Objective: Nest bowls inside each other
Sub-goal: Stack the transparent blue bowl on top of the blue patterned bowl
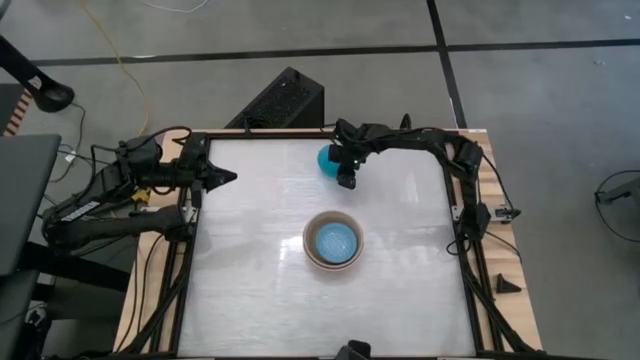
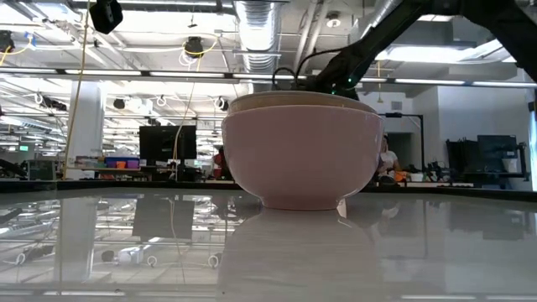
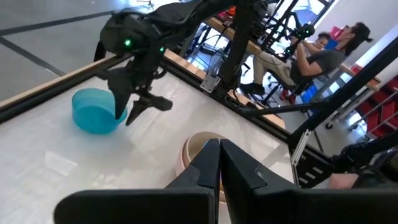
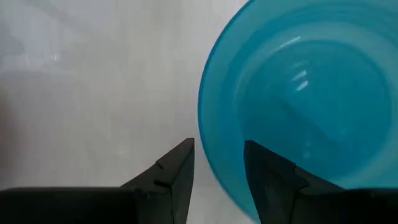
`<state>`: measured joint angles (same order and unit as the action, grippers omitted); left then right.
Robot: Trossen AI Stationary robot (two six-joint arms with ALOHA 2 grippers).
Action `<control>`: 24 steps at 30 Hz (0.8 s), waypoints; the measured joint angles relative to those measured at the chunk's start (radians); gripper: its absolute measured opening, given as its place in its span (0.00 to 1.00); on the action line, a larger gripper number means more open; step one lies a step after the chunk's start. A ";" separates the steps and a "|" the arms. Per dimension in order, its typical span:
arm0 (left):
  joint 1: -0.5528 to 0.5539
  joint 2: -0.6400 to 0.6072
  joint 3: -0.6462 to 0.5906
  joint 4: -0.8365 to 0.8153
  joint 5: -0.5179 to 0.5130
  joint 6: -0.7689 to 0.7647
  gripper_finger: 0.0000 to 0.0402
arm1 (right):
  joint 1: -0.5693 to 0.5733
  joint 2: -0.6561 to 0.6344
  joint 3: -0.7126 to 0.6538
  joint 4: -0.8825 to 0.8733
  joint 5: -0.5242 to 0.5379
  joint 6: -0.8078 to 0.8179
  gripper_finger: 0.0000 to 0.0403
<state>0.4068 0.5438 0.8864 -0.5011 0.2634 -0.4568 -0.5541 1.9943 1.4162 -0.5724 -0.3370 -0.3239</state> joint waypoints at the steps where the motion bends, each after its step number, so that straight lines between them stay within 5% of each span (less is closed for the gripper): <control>1: 0.000 0.000 0.000 0.000 0.000 0.000 0.00 | 0.002 0.009 0.000 -0.004 0.000 0.008 0.42; 7: 0.000 0.000 0.000 0.000 0.001 0.000 0.00 | 0.017 0.053 0.002 -0.027 -0.002 0.041 0.35; 14: -0.002 0.000 0.000 -0.001 0.017 -0.001 0.00 | 0.027 0.002 0.001 0.013 -0.056 0.150 0.06; 24: -0.002 0.000 0.000 -0.005 0.065 0.023 0.00 | 0.053 -0.132 -0.001 0.043 -0.275 0.351 0.08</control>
<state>0.4053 0.5434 0.8864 -0.5064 0.3280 -0.4334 -0.5009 1.8621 1.4154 -0.5293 -0.6119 0.0271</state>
